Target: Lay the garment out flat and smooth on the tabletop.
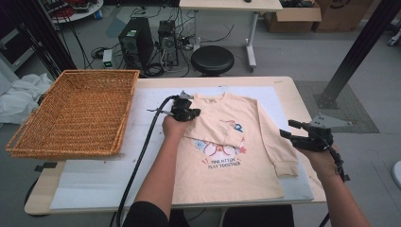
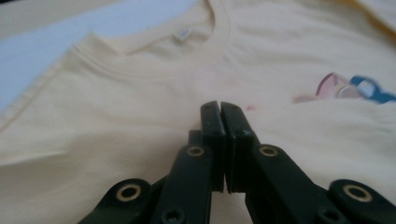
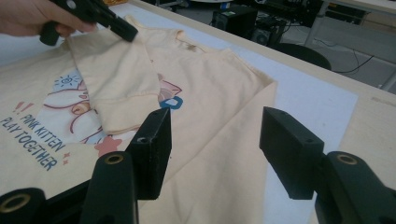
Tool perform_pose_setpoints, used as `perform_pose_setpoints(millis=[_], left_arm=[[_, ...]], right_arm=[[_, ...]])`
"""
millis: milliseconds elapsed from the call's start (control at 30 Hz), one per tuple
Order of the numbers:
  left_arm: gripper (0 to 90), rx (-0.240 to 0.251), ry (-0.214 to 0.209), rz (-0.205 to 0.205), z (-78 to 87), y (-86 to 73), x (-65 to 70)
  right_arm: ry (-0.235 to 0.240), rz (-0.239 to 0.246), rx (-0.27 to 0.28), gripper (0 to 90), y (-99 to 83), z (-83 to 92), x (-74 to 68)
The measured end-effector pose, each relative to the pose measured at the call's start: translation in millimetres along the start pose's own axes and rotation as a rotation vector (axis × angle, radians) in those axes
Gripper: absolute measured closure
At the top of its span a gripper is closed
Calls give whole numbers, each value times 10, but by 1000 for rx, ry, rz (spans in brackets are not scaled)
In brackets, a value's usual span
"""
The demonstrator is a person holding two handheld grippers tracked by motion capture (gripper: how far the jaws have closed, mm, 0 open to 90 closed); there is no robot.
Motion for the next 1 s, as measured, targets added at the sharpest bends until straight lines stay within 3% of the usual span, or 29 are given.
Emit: perform_pose_setpoints(millis=[167,400,533,767,867,933,1000], left_arm=[[886,39,-63,36,286,92,-89],[888,44,-231,47,612,127,-154],[888,64,-262,62,787,139,-217],[888,64,-177,77,1223,103,-489],[888,52,-106,83,1428,54,-651],[880,37,-31,99,1562,15,-775],[800,52,88,109,1753,-11,-923]], right_arm=[[2,-6,11,444,4,7,14],[8,-11,17,447,-12,17,23],[6,0,13,447,-12,11,19],[11,4,18,449,20,-15,-27],[15,10,20,450,52,-32,-55],[19,17,22,450,80,-47,-85],[23,26,24,449,108,-62,-128]])
Point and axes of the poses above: each handheld gripper's, and its own axes: z roughly backward along the jaws, y roughly out of its top, x roughly to its right, the point moved 5 cm from there along -z, roughly forward along the jaws, and after that the axes turned 9 degrees about -z, right-handed, at the moved point
